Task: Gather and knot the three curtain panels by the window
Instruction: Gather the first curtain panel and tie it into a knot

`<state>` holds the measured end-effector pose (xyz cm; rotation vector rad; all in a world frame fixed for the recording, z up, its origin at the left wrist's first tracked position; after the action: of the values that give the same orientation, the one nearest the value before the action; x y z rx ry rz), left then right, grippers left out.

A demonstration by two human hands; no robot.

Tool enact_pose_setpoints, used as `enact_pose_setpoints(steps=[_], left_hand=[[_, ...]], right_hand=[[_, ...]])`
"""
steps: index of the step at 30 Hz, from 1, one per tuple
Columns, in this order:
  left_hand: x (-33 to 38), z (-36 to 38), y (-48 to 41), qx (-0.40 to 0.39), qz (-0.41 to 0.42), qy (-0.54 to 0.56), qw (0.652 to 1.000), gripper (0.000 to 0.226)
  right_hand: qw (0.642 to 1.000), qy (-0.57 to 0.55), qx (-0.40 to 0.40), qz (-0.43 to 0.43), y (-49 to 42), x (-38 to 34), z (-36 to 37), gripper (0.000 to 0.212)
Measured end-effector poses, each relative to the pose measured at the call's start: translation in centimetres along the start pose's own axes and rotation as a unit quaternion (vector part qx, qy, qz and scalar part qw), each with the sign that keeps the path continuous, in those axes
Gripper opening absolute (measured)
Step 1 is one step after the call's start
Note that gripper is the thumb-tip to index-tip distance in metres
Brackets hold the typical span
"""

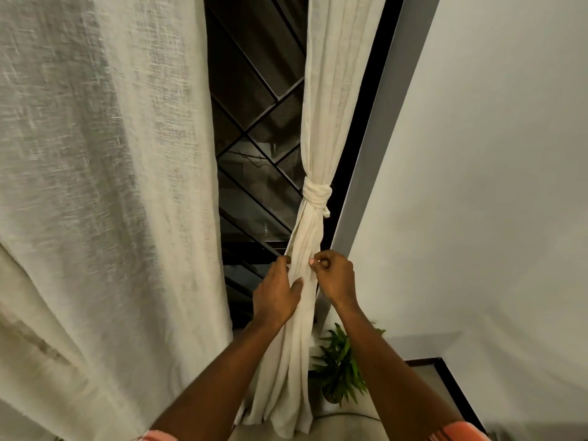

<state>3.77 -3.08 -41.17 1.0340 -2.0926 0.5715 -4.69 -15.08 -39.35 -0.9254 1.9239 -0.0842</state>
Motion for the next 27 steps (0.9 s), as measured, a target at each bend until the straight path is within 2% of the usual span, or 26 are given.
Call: enact_pose_setpoints(steps=[5, 8, 10, 12, 16, 19, 27], left_hand=[[1.2, 0.0, 0.0, 0.043, 0.025, 0.038, 0.998, 0.052], [1.9, -0.5, 0.1, 0.120, 0.064, 0.016, 0.991, 0.042], [2.0, -0.4, 0.1, 0.142, 0.085, -0.031, 0.986, 0.030], [1.7, 0.3, 0.0, 0.112, 0.076, -0.077, 0.988, 0.025], [0.6, 1.3, 0.1, 0.059, 0.011, -0.086, 0.995, 0.041], [0.1, 1.8, 0.1, 0.045, -0.012, -0.110, 0.993, 0.047], [0.1, 2.1, -0.6, 0.042, 0.001, -0.130, 0.991, 0.030]], right_hand=[[1.000, -0.015, -0.010, 0.006, 0.2, 0.4, 0.5, 0.009], [1.000, -0.010, -0.005, 0.019, 0.2, 0.6, 0.5, 0.006], [0.999, -0.021, 0.003, 0.026, 0.3, 0.8, 0.5, 0.002], [0.999, -0.035, 0.011, 0.024, 0.6, 1.0, 0.6, 0.007], [0.998, -0.062, 0.003, 0.024, 0.9, 1.3, 1.4, 0.019], [0.998, -0.052, -0.013, 0.022, 0.8, 1.5, 1.9, 0.018], [0.998, -0.045, -0.030, 0.041, 1.1, 1.6, 1.1, 0.012]])
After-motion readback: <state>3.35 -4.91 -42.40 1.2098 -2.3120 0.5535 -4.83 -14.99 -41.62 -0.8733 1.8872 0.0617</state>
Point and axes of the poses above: each hand's wrist, its own y-axis away from the middle knuckle, its own z-axis out of the palm, x = y × z, the point moved 5 cm from there along -y, towards the middle knuckle, and after that the axes turned 12 degrees about -z, right-handed, at the moved point
